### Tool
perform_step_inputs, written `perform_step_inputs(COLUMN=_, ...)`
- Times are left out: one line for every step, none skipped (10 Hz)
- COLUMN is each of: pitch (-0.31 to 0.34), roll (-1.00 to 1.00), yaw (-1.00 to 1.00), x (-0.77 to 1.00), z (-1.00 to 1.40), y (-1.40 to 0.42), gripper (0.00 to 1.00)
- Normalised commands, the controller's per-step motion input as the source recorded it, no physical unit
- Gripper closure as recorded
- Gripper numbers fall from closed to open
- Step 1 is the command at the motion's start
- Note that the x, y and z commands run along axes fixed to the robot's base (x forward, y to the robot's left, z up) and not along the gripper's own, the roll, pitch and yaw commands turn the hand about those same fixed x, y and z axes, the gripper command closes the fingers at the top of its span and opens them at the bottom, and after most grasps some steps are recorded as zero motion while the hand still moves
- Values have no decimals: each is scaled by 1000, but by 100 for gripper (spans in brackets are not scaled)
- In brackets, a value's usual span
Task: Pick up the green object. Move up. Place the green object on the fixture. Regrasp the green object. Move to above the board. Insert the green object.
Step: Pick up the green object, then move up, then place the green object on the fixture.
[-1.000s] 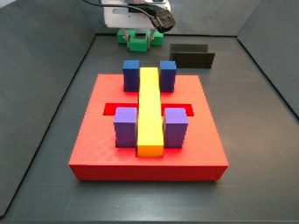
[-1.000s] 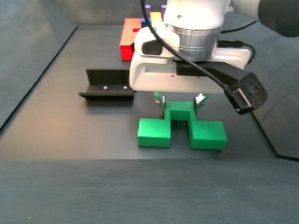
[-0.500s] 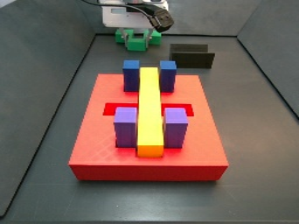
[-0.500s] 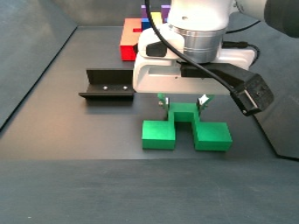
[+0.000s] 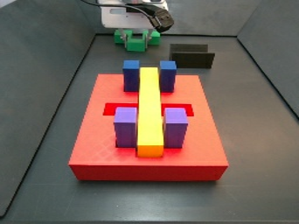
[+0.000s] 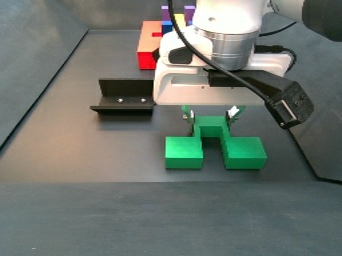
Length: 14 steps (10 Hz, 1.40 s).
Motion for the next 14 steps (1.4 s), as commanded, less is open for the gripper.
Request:
perform_step_inputs(pitch=0, roll=0, yaw=0, x=0, z=0, y=0, gripper=100)
perform_step_inputs(pitch=0, roll=0, yaw=0, x=0, z=833, y=0, gripper=100)
perform_step_inputs(pitch=12, roll=-1, yaw=-33, x=-33, z=808, y=8, gripper=100)
perform_step_inputs(pitch=21, roll=13, yaw=-38, x=-71, z=621, y=-4, gripper=100)
perform_step_inputs(pitch=-9, roll=53, yaw=-20, x=-33, z=240, y=3, gripper=100)
perform_step_inputs(pitch=-6, roll=0, yaw=0, x=0, z=0, y=0, gripper=100)
perform_step_inputs(pitch=0, roll=0, yaw=0, x=0, z=0, y=-57, gripper=100)
perform_step_inputs(pitch=74, roll=0, yaw=0, x=77, z=289, y=0, gripper=100)
perform_step_inputs(pitch=154, roll=0, yaw=0, x=291, z=717, y=0, gripper=100)
perform_step_inputs(pitch=120, roll=0, yaw=0, x=300, z=857, y=0, gripper=100)
perform_step_inputs(pitch=123, roll=0, yaw=-6, x=300, z=871, y=0, gripper=100)
perform_step_inputs(pitch=163, roll=0, yaw=0, x=377, z=863, y=-20, gripper=100)
perform_step_inputs(pitch=89, roll=0, yaw=0, x=466, z=714, y=-63, gripper=100)
perform_step_inputs(pitch=0, roll=-169, yaw=0, x=500, z=620, y=-57, gripper=100)
